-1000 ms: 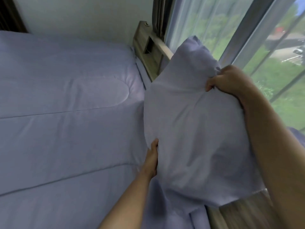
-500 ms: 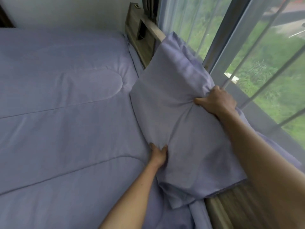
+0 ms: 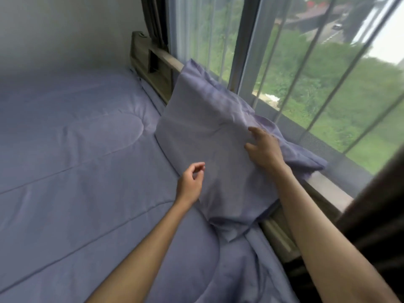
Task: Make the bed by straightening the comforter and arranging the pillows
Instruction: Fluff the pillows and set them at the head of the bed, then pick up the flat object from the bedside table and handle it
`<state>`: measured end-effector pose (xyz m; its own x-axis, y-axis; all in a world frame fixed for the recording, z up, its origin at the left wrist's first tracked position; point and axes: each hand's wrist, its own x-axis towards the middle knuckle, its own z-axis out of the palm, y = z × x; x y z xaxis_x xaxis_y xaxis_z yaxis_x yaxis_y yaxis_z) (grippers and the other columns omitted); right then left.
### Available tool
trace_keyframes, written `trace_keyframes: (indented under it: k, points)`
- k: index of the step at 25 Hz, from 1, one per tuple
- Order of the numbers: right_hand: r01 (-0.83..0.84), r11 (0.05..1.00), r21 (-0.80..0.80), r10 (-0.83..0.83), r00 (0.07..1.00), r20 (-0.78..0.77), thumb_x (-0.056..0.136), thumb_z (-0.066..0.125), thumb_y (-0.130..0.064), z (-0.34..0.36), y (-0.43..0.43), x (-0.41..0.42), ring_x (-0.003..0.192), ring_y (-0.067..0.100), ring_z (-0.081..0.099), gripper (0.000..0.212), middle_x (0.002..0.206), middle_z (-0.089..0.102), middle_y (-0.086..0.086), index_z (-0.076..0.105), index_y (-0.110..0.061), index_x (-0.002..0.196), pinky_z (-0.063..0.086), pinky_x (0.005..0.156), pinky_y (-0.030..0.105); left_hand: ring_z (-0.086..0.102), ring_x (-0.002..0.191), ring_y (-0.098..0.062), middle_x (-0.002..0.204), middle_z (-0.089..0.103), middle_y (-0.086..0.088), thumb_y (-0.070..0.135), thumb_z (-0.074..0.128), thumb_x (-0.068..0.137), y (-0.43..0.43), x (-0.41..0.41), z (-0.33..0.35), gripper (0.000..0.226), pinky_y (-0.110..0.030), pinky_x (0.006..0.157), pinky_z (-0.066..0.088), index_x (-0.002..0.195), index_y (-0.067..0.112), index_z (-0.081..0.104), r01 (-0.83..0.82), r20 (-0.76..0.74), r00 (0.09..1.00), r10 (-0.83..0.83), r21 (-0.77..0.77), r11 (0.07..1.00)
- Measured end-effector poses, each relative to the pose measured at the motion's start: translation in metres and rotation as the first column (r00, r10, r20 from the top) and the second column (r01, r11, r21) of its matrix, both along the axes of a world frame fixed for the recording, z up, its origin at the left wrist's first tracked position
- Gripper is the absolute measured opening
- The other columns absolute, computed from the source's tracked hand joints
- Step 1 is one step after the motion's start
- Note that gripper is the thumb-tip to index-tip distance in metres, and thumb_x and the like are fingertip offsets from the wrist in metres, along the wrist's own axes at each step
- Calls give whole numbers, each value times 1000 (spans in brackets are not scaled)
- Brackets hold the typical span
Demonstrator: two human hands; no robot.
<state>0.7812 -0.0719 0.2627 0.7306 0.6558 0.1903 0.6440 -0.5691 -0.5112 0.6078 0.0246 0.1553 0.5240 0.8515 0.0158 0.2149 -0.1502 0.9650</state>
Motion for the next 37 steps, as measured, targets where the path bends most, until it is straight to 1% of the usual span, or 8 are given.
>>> trace_keyframes:
  k: [5,10,13,18,21,26,33,37]
  points:
    - [193,937,292,-128,966,-226,82,59,-16,-1,-97,-101,105,15,65,39,113,70,0,65,-21,120,49,96,32,65,77,2,92,68,9,4,50,95,-51,-70,54,23,-15,76,51,104,20,63,193,205,955,-214,117,974]
    - [447,721,529,-229,875,-427,84,60,-7,-17,-186,-223,82,-3,65,28,101,72,-6,69,-21,107,52,78,20,68,83,-5,95,70,9,2,48,96,-116,-151,80,26,-17,75,52,104,22,63,467,256,831,-493,160,870]
    - [532,598,600,-300,842,-448,83,58,-11,-13,-239,-290,83,3,67,26,94,72,-8,68,-27,101,48,71,17,69,84,-10,91,72,11,4,49,96,-164,-182,88,29,-24,75,53,101,28,64,639,254,717,-649,133,758]
    - [633,431,643,-474,766,-435,88,54,-9,-6,-339,-377,84,6,69,25,93,72,-7,67,-23,105,48,71,13,67,87,-16,95,69,-4,1,48,97,-261,-212,104,23,-28,79,53,106,15,63,844,328,467,-821,114,525]
    - [699,339,630,-591,679,-435,86,55,-14,-13,-401,-423,86,7,69,25,91,72,-10,67,-28,103,48,73,17,65,87,-15,93,67,0,-2,46,96,-329,-226,103,23,-26,80,52,110,10,61,920,304,323,-896,119,373]
    - [816,214,536,-721,503,-478,88,55,-12,-24,-498,-499,88,7,68,25,94,73,-9,68,-26,105,52,75,25,66,85,-10,95,69,1,0,45,97,-436,-270,86,24,-28,79,53,110,14,61,975,268,186,-945,65,210]
    - [872,188,452,-755,422,-502,92,56,-18,-40,-599,-556,76,0,67,22,97,71,-8,66,-25,109,48,63,11,68,87,-9,94,69,9,7,46,98,-542,-322,58,25,-27,78,53,106,24,62,984,217,175,-960,-10,177]
    - [894,238,381,-741,420,-523,91,56,-23,-69,-623,-555,88,0,66,23,98,70,-16,65,-30,111,50,72,16,68,88,-10,96,69,8,8,47,98,-563,-328,33,23,-30,82,54,110,22,61,968,139,243,-960,-92,232]
